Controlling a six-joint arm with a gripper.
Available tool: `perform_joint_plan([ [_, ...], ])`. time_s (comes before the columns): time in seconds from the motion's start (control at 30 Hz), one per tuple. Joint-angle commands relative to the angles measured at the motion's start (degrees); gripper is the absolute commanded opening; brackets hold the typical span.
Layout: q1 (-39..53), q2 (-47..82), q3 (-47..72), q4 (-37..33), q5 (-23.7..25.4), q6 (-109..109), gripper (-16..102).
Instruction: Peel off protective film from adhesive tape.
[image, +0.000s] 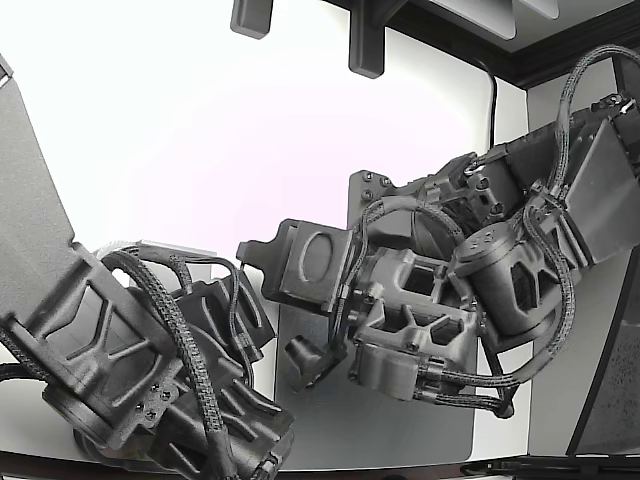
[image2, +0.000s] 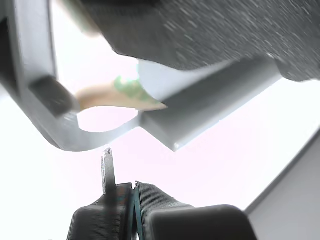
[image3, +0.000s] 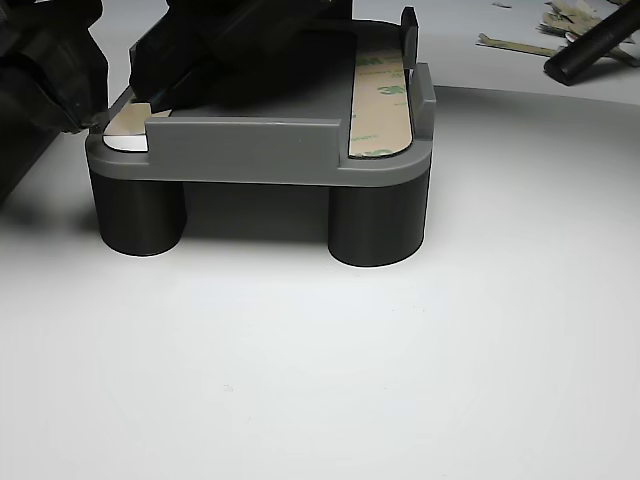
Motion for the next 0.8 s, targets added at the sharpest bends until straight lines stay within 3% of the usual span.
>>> perform_joint_plan([
  [0.0, -1.49, 3.34, -1.05, 1.05, 0.0, 0.53, 1],
  [0.1, -1.58, 3.43, -3.52, 6.68, 0.26, 6.59, 25],
  [0.17, -1.67, 3.69, -4.48, 9.93, 1.76, 9.67, 52],
  [0.27, -1.49, 6.06, -3.08, 10.81, 6.06, 10.99, 65],
  [0.3, -1.23, 7.29, -2.11, 10.28, 7.65, 12.48, 73],
  [0.33, -1.32, 8.96, -1.93, 10.99, 7.21, 12.83, 88],
  [0.37, -1.76, 11.25, -1.41, 10.99, 6.06, 13.45, 96],
  [0.63, -4.48, 32.61, 2.99, 10.9, -0.88, 18.28, 100],
  [0.77, -13.1, 43.86, 8.26, 2.64, -10.99, 17.84, 100],
])
